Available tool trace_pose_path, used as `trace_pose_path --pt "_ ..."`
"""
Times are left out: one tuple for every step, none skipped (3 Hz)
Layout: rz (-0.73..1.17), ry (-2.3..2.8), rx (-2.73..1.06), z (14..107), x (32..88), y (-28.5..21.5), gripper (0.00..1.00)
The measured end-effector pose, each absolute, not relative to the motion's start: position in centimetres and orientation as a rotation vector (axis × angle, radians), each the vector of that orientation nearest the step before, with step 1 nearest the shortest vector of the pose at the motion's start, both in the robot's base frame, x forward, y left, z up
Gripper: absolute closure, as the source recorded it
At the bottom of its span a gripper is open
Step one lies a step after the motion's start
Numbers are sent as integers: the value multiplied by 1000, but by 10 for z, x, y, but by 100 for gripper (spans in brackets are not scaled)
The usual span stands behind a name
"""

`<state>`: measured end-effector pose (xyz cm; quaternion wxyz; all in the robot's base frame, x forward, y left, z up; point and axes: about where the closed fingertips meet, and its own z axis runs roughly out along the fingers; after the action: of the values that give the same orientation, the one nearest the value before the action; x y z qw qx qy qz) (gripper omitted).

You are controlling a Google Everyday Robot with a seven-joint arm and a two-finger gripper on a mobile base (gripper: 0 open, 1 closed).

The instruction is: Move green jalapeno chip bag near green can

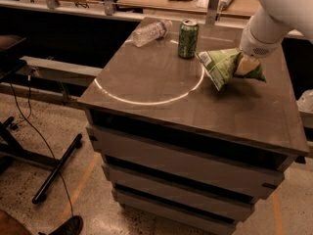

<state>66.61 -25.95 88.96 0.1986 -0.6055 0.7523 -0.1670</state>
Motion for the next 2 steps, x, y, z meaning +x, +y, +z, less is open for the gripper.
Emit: trace_pose_path --pt "-484 2003 -1692 889 684 -247 100" --pt "-493 1934 -1684 894 699 -236 100"
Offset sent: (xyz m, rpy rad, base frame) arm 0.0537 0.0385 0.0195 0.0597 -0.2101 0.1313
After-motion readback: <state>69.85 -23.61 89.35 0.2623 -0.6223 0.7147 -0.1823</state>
